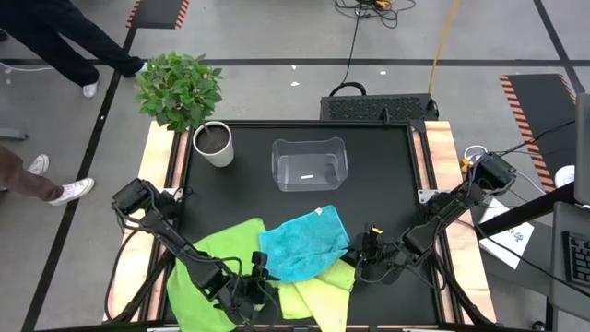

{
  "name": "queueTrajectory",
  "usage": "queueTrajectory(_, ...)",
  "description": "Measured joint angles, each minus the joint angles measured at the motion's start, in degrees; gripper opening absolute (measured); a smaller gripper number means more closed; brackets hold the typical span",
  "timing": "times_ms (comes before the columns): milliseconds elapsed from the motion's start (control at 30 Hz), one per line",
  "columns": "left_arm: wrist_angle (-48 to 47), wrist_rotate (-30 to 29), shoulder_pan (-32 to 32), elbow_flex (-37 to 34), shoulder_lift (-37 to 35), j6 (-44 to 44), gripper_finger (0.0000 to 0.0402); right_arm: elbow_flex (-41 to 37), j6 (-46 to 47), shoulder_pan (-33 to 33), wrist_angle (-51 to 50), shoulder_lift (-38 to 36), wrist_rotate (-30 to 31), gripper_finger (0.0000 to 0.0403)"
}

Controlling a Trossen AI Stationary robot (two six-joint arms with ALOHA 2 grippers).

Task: Fold microfiber towels
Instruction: Fold the blue towel

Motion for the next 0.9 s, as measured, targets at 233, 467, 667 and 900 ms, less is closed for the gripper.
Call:
queueTrajectory(233,2.23,4.06,0.02,0.02,-0.02,-9.39,0.0129,0.00,-0.94,0.00,0.00,0.00,0.02,0.0000)
queueTrajectory(467,8.40,2.77,-0.15,-4.63,-0.02,-20.88,0.0129,0.00,-2.92,0.02,0.01,0.00,0.14,0.0000)
queueTrajectory(667,27.49,-0.10,-1.00,-14.05,-0.02,-26.43,0.0129,0.00,-4.96,0.02,-0.02,-0.02,1.77,0.0000)
queueTrajectory(900,30.08,-3.39,-3.19,-16.46,-0.02,-34.75,0.0129,0.00,-6.04,0.02,-0.03,-0.02,2.74,0.0000)
